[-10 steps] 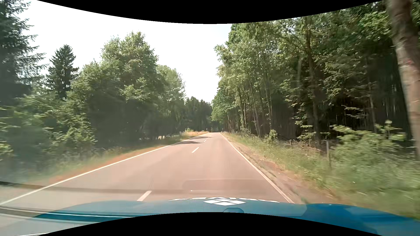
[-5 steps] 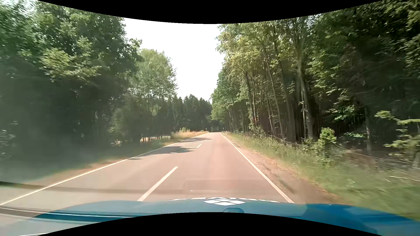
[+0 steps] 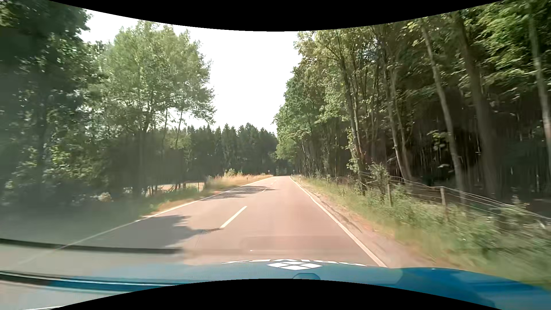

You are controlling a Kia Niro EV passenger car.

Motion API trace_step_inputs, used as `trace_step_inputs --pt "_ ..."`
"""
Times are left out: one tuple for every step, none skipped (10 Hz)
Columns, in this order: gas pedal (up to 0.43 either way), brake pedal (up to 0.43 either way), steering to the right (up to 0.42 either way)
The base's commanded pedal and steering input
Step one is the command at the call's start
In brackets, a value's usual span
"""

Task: Follow the waypoints while adhering to traffic rules and regulations

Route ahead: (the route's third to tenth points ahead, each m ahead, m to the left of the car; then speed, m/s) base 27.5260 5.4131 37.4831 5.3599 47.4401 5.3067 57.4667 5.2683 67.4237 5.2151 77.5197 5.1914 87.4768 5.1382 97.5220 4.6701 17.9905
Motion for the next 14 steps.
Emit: trace_step_inputs --pt "0.189 0.000 -0.002" --pt "0.189 0.000 -0.002" --pt "0.189 0.000 -0.002" --pt "0.189 0.000 -0.002" --pt "0.189 0.000 -0.002" --pt "0.189 0.000 -0.002" --pt "0.189 0.000 -0.002" --pt "0.189 0.000 -0.004" --pt "0.189 0.000 -0.005" --pt "0.189 0.000 -0.004" --pt "0.189 0.000 -0.004" --pt "0.189 0.000 -0.003" --pt "0.177 0.000 -0.003" --pt "0.189 0.000 -0.003"
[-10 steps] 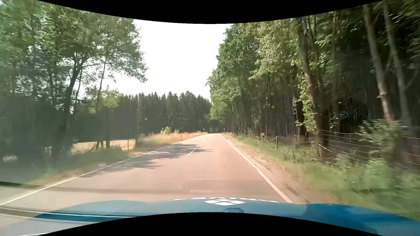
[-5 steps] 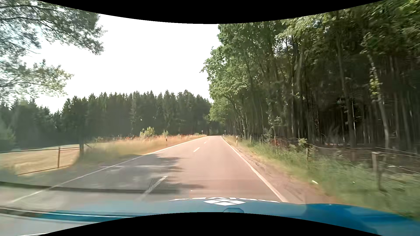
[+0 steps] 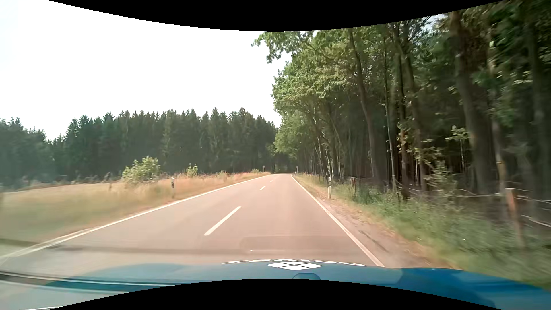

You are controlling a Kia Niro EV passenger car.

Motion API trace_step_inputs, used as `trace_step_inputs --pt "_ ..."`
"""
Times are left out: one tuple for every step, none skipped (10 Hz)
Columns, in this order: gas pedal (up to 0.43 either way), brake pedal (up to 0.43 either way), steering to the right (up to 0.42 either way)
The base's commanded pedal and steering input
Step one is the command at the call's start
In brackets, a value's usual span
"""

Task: Follow the waypoints while adhering to traffic rules and regulations

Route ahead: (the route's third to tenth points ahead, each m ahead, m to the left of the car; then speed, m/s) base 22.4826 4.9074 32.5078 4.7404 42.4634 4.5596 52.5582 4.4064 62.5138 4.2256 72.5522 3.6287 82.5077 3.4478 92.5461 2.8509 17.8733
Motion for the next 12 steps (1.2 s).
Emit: trace_step_inputs --pt "0.189 0.000 -0.003" --pt "0.177 0.000 -0.001" --pt "0.177 0.000 -0.001" --pt "0.177 0.000 -0.001" --pt "0.177 0.000 -0.001" --pt "0.177 0.000 0.000" --pt "0.177 0.000 0.001" --pt "0.177 0.000 0.001" --pt "0.177 0.000 0.000" --pt "0.177 0.000 0.000" --pt "0.177 0.000 0.000" --pt "0.177 0.000 -0.001"
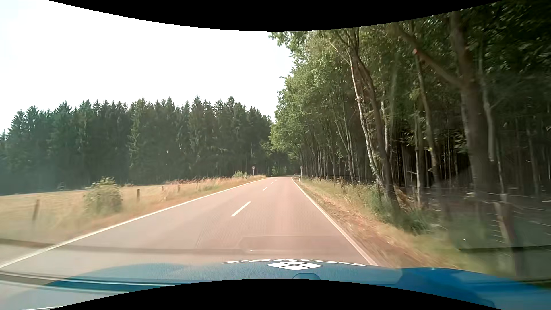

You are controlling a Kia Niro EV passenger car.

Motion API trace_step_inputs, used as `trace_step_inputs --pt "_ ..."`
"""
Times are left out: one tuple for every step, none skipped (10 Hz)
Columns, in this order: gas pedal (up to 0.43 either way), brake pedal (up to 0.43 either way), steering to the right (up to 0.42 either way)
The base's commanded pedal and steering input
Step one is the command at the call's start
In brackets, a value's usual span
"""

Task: Follow the waypoints while adhering to traffic rules and regulations

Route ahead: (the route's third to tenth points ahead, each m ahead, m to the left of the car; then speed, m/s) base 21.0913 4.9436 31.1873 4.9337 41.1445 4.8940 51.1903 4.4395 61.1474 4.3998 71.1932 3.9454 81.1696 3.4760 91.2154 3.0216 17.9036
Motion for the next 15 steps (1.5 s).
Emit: trace_step_inputs --pt "0.177 0.000 -0.003" --pt "0.177 0.000 -0.002" --pt "0.177 0.000 -0.001" --pt "0.177 0.000 -0.001" --pt "0.177 0.000 -0.001" --pt "0.177 0.000 -0.001" --pt "0.177 0.000 -0.001" --pt "0.177 0.000 -0.001" --pt "0.177 0.000 -0.001" --pt "0.177 0.000 0.000" --pt "0.177 0.000 0.000" --pt "0.177 0.000 -0.001" --pt "0.177 0.000 -0.001" --pt "0.177 0.000 0.000" --pt "0.177 0.000 0.000"
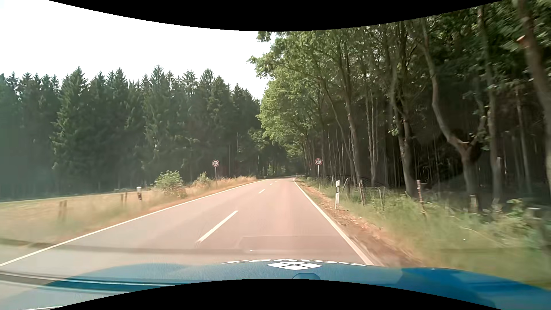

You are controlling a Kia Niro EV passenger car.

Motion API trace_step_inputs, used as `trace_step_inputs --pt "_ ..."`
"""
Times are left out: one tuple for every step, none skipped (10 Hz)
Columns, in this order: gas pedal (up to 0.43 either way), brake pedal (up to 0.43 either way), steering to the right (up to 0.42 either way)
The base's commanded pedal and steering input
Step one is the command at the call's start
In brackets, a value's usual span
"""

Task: Follow the waypoints while adhering to traffic rules and regulations

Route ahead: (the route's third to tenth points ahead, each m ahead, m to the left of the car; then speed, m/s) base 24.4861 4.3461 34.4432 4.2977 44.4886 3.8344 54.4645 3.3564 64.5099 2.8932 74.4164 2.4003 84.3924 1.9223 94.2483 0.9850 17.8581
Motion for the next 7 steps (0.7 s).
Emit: trace_step_inputs --pt "0.177 0.000 -0.001" --pt "0.177 0.000 -0.002" --pt "0.177 0.000 -0.002" --pt "0.177 0.000 -0.002" --pt "0.177 0.000 -0.002" --pt "0.177 0.000 -0.002" --pt "0.177 0.000 -0.002"
